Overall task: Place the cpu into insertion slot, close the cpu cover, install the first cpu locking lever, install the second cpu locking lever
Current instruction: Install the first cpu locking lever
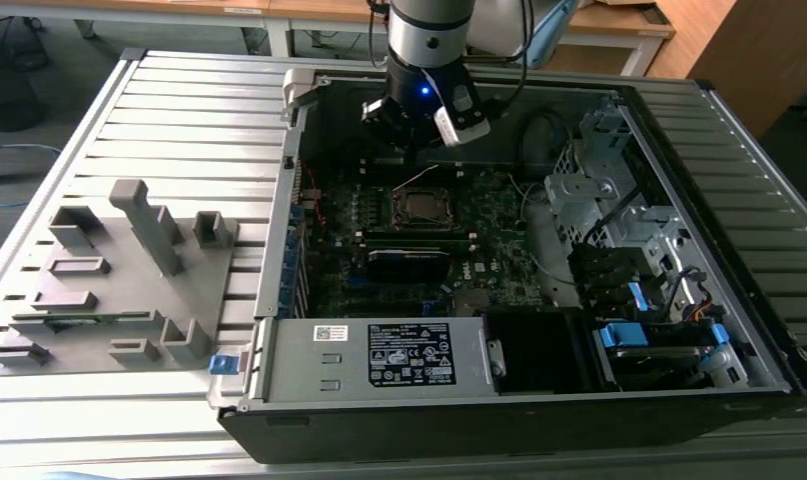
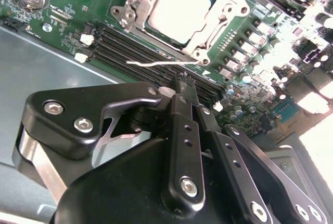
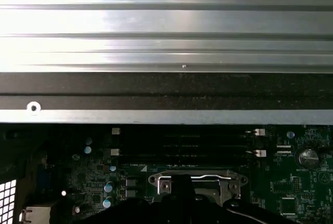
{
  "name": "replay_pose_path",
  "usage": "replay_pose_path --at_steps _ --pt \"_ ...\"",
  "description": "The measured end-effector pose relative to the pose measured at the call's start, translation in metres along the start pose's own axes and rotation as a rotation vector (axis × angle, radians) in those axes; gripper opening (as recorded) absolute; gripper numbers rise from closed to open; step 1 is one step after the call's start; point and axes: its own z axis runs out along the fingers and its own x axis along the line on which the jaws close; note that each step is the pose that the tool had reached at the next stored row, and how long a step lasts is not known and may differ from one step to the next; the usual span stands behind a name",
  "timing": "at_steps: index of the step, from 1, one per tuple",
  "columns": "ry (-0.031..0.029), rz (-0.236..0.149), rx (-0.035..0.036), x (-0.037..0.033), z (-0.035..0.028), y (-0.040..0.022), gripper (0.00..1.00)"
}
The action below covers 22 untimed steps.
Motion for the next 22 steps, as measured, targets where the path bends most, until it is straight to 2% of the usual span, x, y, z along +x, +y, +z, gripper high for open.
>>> replay_pose_path --at_steps 4,9,17,22 --pt "0.0 0.0 -0.0002 -0.004 0.0023 0.001 0.11" --pt "0.0002 0.0 -0.0064 -0.0041 0.0062 0.0028 0.11" --pt "0.0002 0.0 -0.0128 -0.0054 0.0189 0.0039 0.11" --pt "0.0002 0.0 -0.0131 -0.01 0.0211 0.0048 0.11"
